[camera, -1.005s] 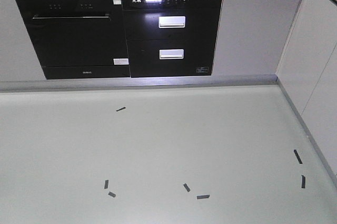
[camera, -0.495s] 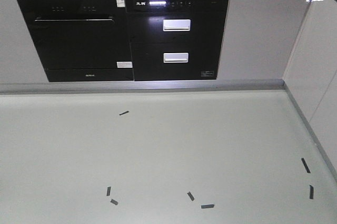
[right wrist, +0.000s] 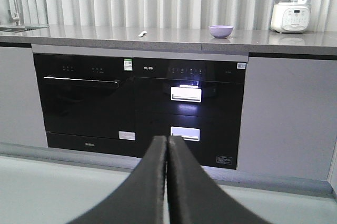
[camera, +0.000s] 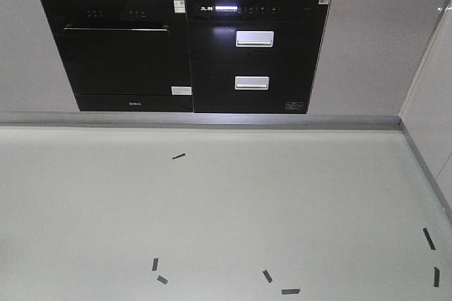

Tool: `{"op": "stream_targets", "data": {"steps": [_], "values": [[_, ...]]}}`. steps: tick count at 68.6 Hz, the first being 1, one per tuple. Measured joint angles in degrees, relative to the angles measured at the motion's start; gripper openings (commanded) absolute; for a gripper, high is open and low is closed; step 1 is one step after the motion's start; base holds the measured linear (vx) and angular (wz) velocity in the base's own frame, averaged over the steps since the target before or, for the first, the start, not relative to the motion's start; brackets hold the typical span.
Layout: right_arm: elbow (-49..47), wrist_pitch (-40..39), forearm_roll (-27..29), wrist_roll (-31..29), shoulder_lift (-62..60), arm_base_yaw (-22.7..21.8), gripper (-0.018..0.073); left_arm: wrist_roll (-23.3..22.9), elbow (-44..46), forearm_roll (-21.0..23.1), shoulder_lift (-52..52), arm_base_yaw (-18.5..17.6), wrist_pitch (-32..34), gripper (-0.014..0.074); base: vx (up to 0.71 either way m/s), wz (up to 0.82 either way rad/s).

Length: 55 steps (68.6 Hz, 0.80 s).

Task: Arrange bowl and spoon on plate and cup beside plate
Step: 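Drive the base toward the counter holding the spoon and bowl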

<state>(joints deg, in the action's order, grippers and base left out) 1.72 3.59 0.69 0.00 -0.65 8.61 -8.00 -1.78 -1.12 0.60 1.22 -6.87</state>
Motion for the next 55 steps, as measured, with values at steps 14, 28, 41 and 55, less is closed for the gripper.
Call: {"op": "stream_targets", "data": {"steps": [14, 28, 41, 55], "values": [[0.0, 0.0, 0.0, 0.0, 0.0, 0.0, -0.0011, 0.0, 0.0, 0.0, 0.0, 0.0, 0.0, -0.0006, 0.10, 0.02], [0.0, 0.0, 0.0, 0.0, 0.0, 0.0, -0.0011, 0.0, 0.0, 0.0, 0.0, 0.0, 0.0, -0.0006, 0.12, -0.02], [0.0, 0.0, 0.0, 0.0, 0.0, 0.0, -0.0011, 0.0, 0.0, 0.0, 0.0, 0.0, 0.0, -0.0006, 0.15, -0.05], [0.0, 0.0, 0.0, 0.0, 0.0, 0.0, -0.0011, 0.0, 0.0, 0.0, 0.0, 0.0, 0.0, -0.0006, 0.16, -0.04]]}}
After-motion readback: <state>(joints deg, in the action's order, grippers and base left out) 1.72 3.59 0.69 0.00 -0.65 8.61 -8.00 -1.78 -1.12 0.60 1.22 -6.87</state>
